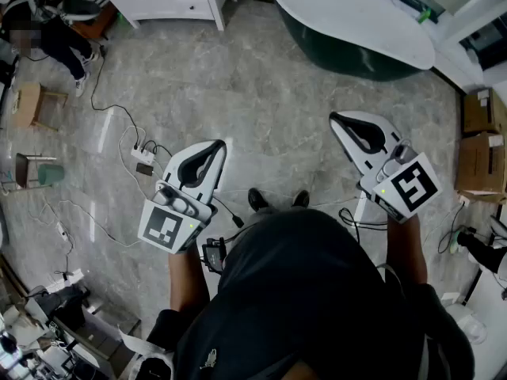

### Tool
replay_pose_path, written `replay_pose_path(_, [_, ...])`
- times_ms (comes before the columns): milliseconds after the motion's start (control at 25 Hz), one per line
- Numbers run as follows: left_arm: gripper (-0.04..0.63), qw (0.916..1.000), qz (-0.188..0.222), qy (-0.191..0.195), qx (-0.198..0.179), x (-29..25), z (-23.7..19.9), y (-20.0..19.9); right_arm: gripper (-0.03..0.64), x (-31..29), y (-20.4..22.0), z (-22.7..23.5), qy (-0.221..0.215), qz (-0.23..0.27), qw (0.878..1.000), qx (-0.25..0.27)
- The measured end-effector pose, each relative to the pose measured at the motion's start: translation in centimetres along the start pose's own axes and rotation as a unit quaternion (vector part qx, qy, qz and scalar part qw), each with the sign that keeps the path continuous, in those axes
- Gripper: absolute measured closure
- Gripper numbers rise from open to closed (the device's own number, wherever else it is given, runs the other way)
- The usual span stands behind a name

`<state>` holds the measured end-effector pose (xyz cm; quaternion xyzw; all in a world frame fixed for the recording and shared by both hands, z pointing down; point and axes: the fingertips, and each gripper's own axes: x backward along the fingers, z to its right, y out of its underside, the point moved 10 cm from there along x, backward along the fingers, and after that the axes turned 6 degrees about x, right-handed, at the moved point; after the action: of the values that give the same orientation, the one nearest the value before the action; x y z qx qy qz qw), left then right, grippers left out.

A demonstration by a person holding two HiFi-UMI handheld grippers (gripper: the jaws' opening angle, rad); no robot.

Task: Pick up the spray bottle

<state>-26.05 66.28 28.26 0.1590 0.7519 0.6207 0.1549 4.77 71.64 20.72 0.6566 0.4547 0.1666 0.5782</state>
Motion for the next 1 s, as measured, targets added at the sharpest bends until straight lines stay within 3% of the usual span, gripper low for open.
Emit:
replay_pose_path(80, [0.589,0.9999,0.012,0.002,-0.002,0.6,0.1,0.8,0.609,-0.5,0.6,-1.6,0.009,0.011,1.000,0.005])
replay_pose_path(240, [0.589,0.9992,-0.023,0.019,-0.025,1.1,-0.1,0.5,0.609,-0.8,1.1,-2.5,0.023,0.005,0.999,-0.033])
replay_pose_path(520, [0.589,0.9995,-0.001,0.020,-0.023,1.8,-2.4,-0.7,0.607,-2.4,0.3,-2.6,0.038,0.010,0.999,-0.034])
replay_pose_path(800, [0.589,0.9994,-0.001,0.021,-0.026,0.2,-2.4,-1.7,0.607,-1.8,1.2,-1.3,0.035,0.021,0.999,-0.031])
replay_pose_path(1000, [0.589,0.9995,-0.006,0.006,-0.032,-3.1,-1.9,-2.0,0.607,-2.2,3.1,2.4,0.028,0.028,0.998,-0.040])
